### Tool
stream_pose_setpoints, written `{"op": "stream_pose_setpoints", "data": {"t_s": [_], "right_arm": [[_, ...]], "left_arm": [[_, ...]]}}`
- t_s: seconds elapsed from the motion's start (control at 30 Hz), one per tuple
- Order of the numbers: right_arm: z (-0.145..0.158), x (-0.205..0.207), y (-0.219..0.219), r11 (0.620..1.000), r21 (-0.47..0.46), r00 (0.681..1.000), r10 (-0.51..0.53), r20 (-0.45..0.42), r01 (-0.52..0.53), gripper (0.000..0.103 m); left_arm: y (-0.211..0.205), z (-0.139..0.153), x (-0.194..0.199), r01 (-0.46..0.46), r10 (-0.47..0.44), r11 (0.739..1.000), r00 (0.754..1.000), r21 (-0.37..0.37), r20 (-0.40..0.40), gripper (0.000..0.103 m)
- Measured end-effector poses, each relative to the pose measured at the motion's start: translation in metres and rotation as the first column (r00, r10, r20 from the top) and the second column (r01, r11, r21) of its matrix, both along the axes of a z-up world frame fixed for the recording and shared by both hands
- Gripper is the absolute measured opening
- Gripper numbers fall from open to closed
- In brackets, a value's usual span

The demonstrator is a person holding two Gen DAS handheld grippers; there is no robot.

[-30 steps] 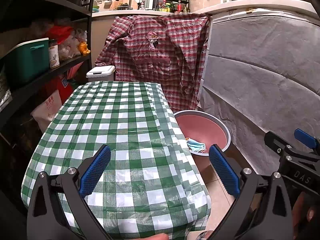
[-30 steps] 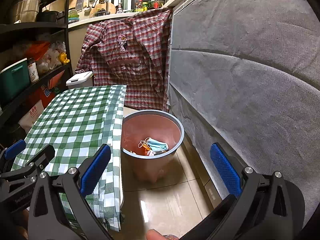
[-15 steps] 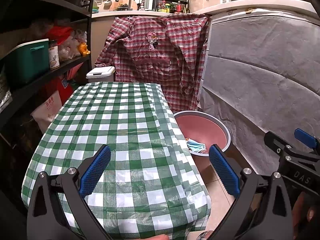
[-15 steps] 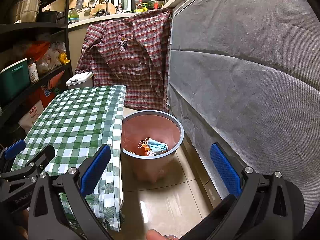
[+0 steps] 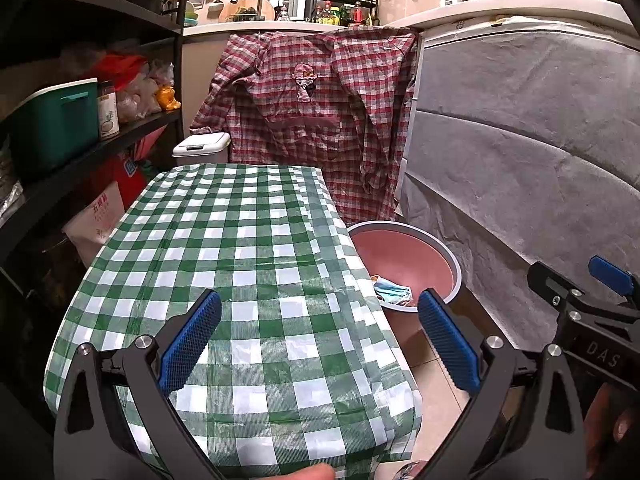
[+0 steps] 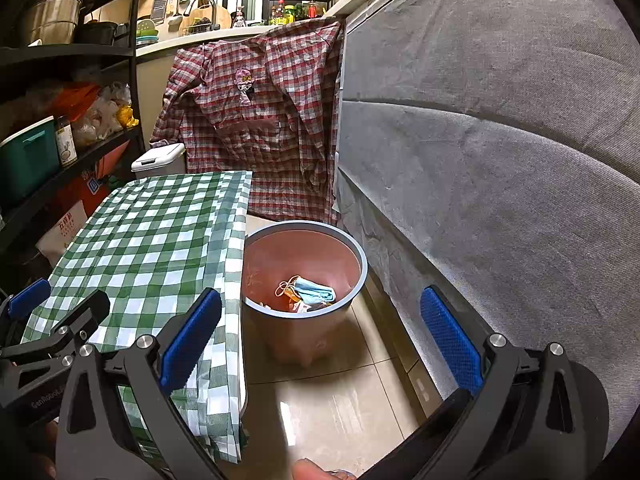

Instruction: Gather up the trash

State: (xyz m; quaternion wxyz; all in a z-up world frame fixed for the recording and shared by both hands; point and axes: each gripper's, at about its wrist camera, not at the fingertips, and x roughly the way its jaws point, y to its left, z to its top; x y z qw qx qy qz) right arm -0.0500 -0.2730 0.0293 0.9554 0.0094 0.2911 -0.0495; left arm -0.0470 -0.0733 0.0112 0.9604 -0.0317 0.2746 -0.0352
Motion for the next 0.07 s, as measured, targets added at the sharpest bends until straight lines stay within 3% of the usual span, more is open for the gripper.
{"op": "stream_pose_setpoints", "data": {"t_s": [0.07], "right_arm": [[0.0002, -0.0003, 0.0002, 1.000, 0.001, 1.000, 0.000, 0.001, 0.000, 0.098]], "left_arm": [[0.0000, -0.0001, -0.0001, 0.000, 0.000, 1.000, 1.000, -0.002, 0.000, 0.095]]}}
